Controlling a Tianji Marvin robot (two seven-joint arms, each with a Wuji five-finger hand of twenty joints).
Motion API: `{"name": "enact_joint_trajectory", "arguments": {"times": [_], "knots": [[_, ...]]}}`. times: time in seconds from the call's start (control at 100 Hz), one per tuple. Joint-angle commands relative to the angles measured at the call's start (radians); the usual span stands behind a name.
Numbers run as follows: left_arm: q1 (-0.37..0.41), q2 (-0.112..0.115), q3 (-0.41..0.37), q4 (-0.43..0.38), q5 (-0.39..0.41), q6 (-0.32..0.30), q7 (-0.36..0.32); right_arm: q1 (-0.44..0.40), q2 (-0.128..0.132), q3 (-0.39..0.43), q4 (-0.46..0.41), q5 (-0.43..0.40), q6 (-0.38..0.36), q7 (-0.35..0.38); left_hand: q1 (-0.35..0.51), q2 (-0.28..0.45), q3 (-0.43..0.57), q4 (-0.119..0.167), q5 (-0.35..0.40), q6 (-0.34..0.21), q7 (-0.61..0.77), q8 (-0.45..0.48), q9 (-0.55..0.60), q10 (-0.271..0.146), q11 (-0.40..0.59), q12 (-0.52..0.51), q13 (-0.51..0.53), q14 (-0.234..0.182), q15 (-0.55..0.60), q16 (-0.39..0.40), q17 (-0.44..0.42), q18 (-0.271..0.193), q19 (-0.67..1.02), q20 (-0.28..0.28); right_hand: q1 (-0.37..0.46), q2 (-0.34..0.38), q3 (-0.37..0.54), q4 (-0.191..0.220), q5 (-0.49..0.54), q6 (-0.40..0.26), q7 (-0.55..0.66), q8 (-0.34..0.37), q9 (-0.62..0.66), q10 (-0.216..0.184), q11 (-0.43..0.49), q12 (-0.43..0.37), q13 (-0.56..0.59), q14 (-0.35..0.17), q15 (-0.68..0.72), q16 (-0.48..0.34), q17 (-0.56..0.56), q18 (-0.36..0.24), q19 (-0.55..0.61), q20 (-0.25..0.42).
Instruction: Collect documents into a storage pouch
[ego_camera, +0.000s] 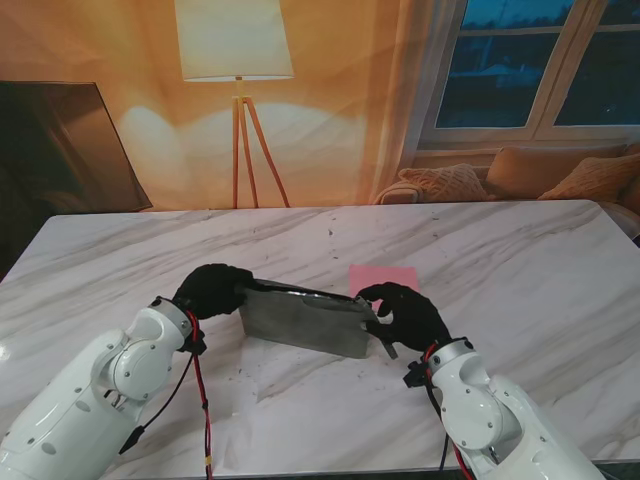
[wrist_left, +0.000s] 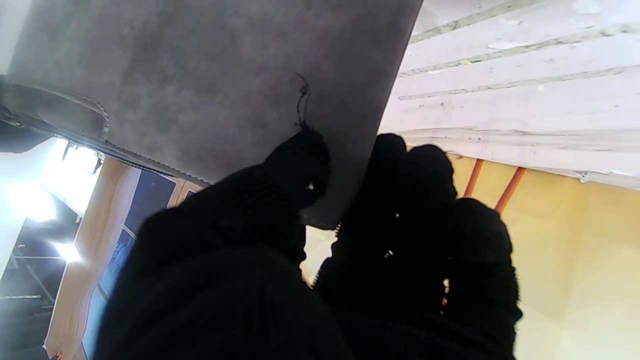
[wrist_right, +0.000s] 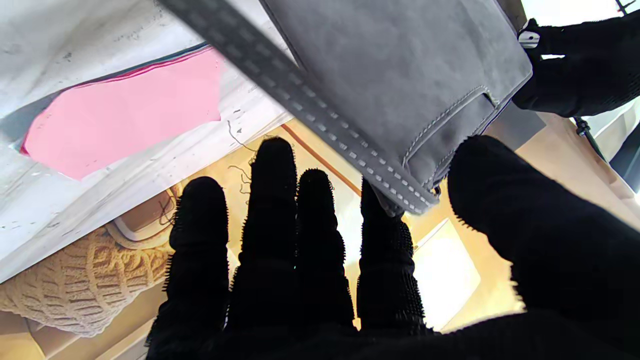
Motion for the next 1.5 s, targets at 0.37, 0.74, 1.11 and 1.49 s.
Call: {"name": "enact_joint_trajectory", "arguments": {"times": [0.37,0.74,1.11,1.49], "knots": [[0.08,0.002,-0.091,-0.035,0.082,0.02,0.055,0.051,-0.015,0.018,0.003,0.032,0.083,-0.013,0.028,0.021,-0.008,-0.021,-0.005,0.069,0.044,0.061,0.034,-0.037,0.029,0.047,0.008,0.076,0.026,0.019,-0.027,-0.064,0.009,-0.014,-0.043,0.02,-0.06,0.036,-0.059,0.009,-0.012,0.007,-0.067,-0.014,-0.001,-0.012,-0.075,-0.009,-0.051,-0.016,-0.044,-0.025,-0.055,-0.007],[0.138,0.0,-0.147,-0.066,0.11,0.037,0.084,0.192,-0.018,-0.045,0.172,-0.013,0.178,-0.021,0.035,0.036,-0.02,-0.023,-0.023,0.054,0.046,0.079,0.022,-0.051,0.022,0.056,-0.005,0.063,0.019,0.02,-0.038,-0.073,0.0,-0.02,-0.042,0.025,-0.065,0.04,-0.061,0.017,-0.01,0.012,-0.078,-0.012,0.01,-0.007,-0.09,-0.017,-0.052,-0.013,-0.051,-0.038,-0.07,0.003],[0.156,-0.002,-0.155,-0.079,0.11,0.05,0.091,0.299,-0.041,-0.125,0.346,0.04,0.313,-0.039,0.042,0.044,-0.035,-0.02,-0.031,0.051,0.047,0.092,0.017,-0.051,0.018,0.063,-0.011,0.061,0.018,0.021,-0.045,-0.074,-0.005,-0.024,-0.037,0.0,-0.051,0.039,-0.046,0.048,0.016,0.021,-0.06,0.026,0.113,0.056,-0.064,-0.023,0.119,0.075,-0.022,-0.045,0.02,0.064],[0.149,-0.002,-0.143,-0.075,0.097,0.052,0.084,0.332,-0.041,-0.152,0.432,0.017,0.358,-0.045,0.045,0.049,-0.043,-0.018,-0.035,0.053,0.045,0.1,0.013,-0.052,0.018,0.066,-0.016,0.062,0.017,0.023,-0.052,-0.075,-0.008,-0.027,0.083,-0.089,0.112,0.025,-0.017,-0.066,0.03,0.018,-0.099,0.042,0.15,0.114,-0.086,-0.054,0.263,0.156,-0.023,-0.061,0.081,0.086]]}}
